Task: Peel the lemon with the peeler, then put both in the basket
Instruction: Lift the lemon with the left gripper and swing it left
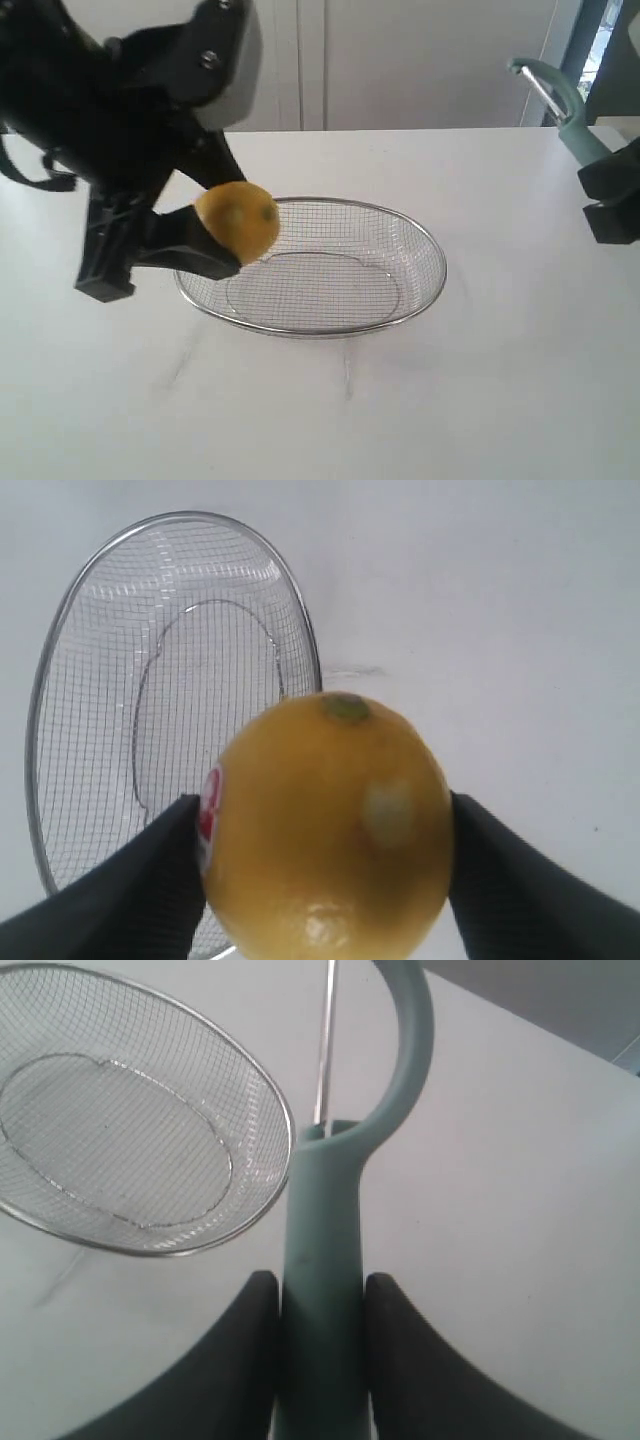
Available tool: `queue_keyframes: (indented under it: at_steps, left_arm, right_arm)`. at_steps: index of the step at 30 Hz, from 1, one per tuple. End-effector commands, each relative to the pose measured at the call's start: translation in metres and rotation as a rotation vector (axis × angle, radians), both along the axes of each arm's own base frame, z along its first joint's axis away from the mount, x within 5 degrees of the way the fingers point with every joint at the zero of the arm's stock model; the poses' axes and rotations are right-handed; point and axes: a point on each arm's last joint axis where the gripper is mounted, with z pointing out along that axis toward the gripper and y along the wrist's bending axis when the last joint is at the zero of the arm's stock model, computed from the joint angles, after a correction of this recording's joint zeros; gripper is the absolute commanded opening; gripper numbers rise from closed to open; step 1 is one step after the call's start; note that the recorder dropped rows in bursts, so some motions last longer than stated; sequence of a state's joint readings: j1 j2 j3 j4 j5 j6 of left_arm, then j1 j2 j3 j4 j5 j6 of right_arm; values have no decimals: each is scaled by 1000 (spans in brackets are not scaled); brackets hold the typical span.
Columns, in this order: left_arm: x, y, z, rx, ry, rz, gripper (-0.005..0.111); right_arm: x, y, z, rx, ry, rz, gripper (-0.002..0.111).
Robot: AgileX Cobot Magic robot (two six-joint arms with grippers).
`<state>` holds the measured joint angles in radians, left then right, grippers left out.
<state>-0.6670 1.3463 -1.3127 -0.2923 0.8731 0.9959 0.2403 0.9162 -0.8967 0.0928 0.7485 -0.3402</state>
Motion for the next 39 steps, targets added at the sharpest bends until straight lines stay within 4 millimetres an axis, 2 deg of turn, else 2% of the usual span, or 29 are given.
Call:
queue_keyframes:
  at_steps: [1,5,7,11,14,16,18,22,25,32,39]
  left_arm:
    - [-9,34,-1,-97,28,75,0]
    - [-18,62,-13,-177,-11,197,0]
    - [-21,70,-20,-202,-40,256,0]
    - [-11,84,-45,-292,-111,502,0]
    - [-8,86,-56,-318,-116,570,0]
    - [-8,85,-55,-347,-94,582,0]
    - [-10,79,-53,-447,-32,605,0]
    - [-14,73,-66,-441,-64,566,0]
    - [-16,63,-68,-494,-31,560,0]
    - [-26,44,-76,-468,35,427,0]
    - [-23,29,-61,-491,85,266,0]
  right_arm:
    - [3,2,7,68,-75,-13,0]
    - [8,3,9,95,-110,-24,0]
    - [16,6,3,126,-69,-39,0]
    - [49,17,-35,122,134,-45,0]
    - [66,21,-56,84,206,-37,0]
    - [70,23,-62,89,230,-40,0]
    - [68,26,-61,138,253,-47,0]
    - [68,26,-61,151,255,-47,0]
    - [69,28,-60,169,251,-50,0]
    - [67,31,-60,212,271,-40,0]
    - [63,37,-58,245,288,-12,0]
